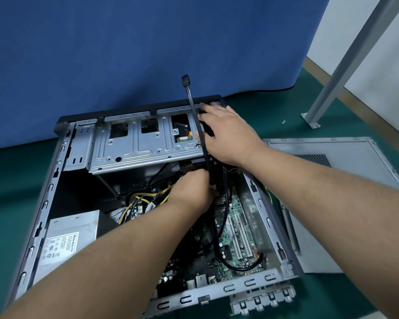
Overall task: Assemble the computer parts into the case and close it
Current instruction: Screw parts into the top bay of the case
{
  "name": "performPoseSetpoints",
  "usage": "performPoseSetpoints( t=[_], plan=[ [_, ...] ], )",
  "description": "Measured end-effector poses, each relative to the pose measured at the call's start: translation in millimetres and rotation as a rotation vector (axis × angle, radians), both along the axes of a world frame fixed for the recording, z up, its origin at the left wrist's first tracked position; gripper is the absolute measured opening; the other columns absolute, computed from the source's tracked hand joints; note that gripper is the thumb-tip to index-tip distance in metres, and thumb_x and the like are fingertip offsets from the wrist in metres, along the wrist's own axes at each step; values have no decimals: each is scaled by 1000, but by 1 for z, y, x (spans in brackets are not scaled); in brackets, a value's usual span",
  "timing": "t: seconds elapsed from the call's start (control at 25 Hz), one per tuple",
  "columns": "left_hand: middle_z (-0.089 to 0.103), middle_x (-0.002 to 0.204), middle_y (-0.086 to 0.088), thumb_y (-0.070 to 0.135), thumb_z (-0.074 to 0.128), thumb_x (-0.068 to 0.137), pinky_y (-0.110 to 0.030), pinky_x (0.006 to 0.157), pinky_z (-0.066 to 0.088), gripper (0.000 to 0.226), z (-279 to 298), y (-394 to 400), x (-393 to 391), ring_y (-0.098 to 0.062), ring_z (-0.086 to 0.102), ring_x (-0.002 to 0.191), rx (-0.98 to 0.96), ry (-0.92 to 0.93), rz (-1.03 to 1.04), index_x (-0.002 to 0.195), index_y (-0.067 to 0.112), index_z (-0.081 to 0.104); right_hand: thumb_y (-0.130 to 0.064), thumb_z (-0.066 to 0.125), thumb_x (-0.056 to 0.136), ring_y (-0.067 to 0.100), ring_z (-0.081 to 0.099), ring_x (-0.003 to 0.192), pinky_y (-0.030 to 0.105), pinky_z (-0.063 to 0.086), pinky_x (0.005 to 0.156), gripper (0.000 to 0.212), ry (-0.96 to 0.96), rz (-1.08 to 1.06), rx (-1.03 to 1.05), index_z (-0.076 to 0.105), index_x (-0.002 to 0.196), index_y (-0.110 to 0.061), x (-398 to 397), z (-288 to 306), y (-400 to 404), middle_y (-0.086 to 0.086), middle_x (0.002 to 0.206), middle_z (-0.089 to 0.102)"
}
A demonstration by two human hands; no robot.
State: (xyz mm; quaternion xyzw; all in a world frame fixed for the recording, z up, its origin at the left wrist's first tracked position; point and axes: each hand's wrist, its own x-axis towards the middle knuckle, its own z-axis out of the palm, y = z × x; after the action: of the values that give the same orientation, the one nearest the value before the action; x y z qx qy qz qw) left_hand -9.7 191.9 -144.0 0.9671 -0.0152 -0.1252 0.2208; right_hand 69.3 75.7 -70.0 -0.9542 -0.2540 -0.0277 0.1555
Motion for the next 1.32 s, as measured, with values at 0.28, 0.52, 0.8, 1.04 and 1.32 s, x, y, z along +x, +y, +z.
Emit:
performPoseSetpoints(
  t=[0.28,0.52,0.8,1.04,1.32],
  plan=[
    [67,110,-13,29,65,94,-37,73,45,17,5,-6,-5,-41,64,104,105,4,17,100,17,56,-40,46,105,18,19,155,35,6,128,50,1,7,-7,47,151,-22,1,-1,-1,-3,167,29],
    [67,106,-11,31,63,95,-37,71,43,20,9,-6,-8,-39,64,99,134,13,11,90,20,46,-41,45,105,18,19,155,36,6,128,50,-6,9,1,48,151,-22,2,-2,-2,-3,166,29],
    [62,111,-7,38,56,99,-37,79,53,20,31,1,-20,-33,62,107,132,61,-116,101,17,56,-37,45,105,18,18,156,35,5,128,48,7,12,5,48,150,-21,1,-2,-2,-2,167,29],
    [66,105,14,34,47,96,-37,79,55,25,83,55,-68,-14,61,99,10,-511,-77,111,32,67,-31,46,104,18,16,156,34,1,128,48,27,20,36,48,150,-18,-4,0,-5,-2,167,27],
    [-8,169,21,68,8,101,-41,128,-3,52,85,112,-21,-12,-13,157,287,-46,75,152,66,-3,-22,46,102,20,18,156,37,3,129,48,77,30,46,48,150,-16,-6,11,-3,0,166,29]
  ],
)
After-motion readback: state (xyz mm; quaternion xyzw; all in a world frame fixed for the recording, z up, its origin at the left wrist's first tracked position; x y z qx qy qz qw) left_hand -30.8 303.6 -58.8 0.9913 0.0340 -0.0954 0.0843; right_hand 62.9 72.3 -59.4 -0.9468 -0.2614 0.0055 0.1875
